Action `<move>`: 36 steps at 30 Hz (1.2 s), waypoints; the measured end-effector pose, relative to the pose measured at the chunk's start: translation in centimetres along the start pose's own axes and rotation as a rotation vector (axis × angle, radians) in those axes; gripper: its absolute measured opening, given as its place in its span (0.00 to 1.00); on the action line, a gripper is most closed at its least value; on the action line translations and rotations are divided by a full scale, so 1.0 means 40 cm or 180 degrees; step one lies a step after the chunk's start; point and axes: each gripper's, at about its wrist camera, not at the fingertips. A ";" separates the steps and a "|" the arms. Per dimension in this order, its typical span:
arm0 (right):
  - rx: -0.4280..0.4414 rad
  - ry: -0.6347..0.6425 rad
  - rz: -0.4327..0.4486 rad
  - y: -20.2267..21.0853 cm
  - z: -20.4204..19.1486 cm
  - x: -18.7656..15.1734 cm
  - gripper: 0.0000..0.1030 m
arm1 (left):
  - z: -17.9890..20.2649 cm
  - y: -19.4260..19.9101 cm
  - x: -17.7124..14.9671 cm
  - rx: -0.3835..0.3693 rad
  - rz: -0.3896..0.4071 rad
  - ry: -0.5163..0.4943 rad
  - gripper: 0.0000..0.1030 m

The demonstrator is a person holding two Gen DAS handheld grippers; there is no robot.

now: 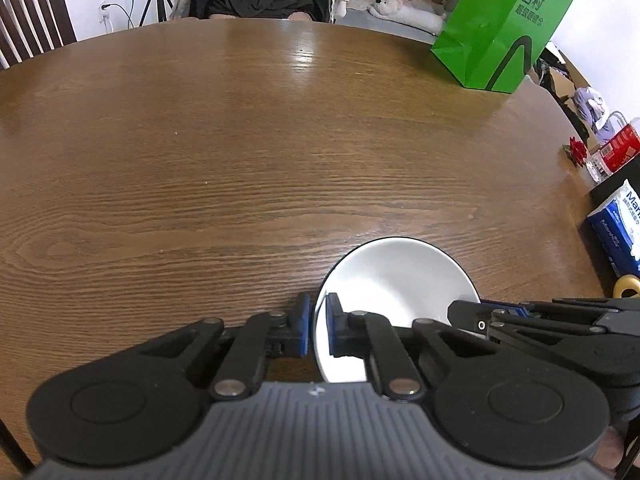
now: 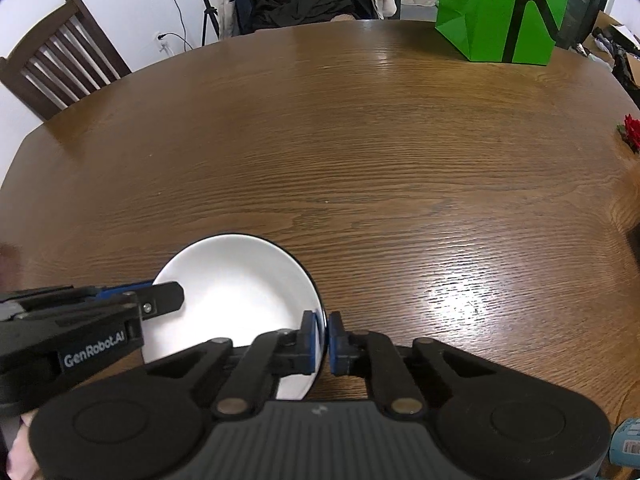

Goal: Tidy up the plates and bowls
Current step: 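Lift the small white bowl and carry it toward the nested bowls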

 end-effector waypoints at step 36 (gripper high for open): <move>-0.0051 -0.0200 -0.0027 0.009 0.027 -0.005 0.06 | 0.006 0.034 -0.009 0.0038 0.0042 0.0042 0.09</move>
Point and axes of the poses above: each gripper's, at about its wrist camera, not at the fingertips, and y roughly against the way its jaws point, z to its right, x to its top, and after that the axes turned 2 degrees about z, right-handed
